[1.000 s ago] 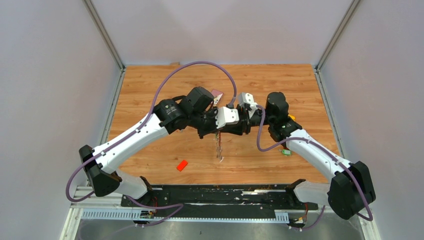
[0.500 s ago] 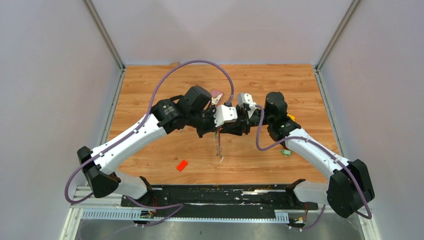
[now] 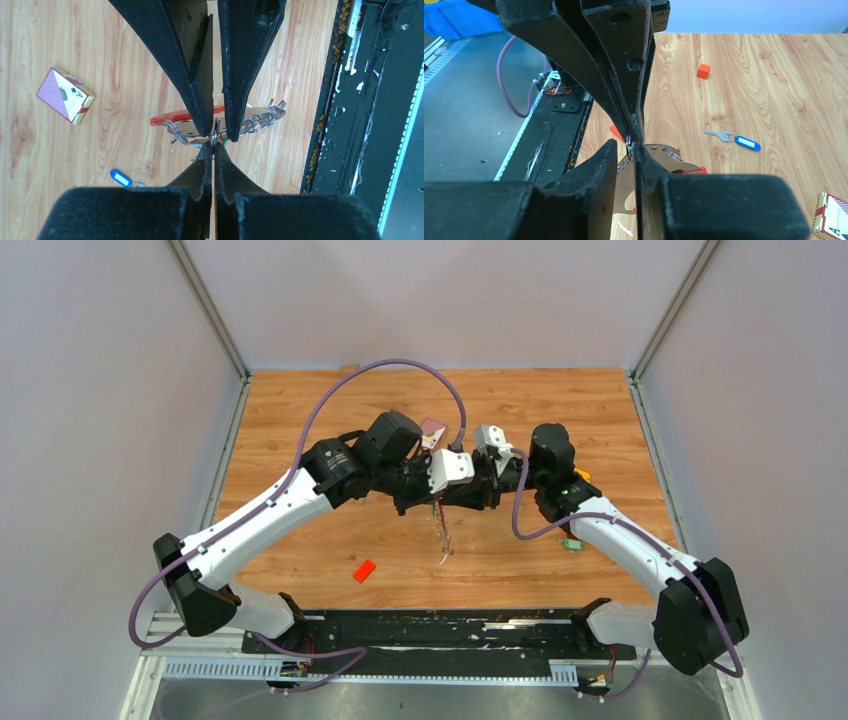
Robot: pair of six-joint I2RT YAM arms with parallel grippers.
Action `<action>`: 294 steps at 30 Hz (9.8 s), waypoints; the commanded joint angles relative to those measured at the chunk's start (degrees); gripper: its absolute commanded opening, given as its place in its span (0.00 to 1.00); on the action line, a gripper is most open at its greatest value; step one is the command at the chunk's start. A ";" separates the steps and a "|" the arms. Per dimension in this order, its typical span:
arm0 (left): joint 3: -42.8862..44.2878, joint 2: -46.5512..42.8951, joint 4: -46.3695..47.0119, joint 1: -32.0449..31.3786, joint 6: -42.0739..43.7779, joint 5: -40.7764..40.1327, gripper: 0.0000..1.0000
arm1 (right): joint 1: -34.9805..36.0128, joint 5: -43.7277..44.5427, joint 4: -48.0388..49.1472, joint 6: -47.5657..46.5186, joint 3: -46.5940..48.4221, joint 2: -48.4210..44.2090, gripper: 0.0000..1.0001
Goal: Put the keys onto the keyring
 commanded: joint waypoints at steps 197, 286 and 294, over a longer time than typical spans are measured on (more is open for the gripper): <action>-18.09 -10.94 25.04 -1.56 5.16 1.38 0.24 | -3.06 -0.24 -5.13 -5.73 1.60 -6.77 0.00; -13.02 -6.83 27.40 1.52 0.13 9.02 0.01 | -4.61 1.44 1.06 -0.50 -1.29 -5.52 0.00; -8.39 -5.83 17.34 1.10 5.05 3.72 0.00 | -4.59 5.46 -9.13 -11.40 0.36 -6.59 0.15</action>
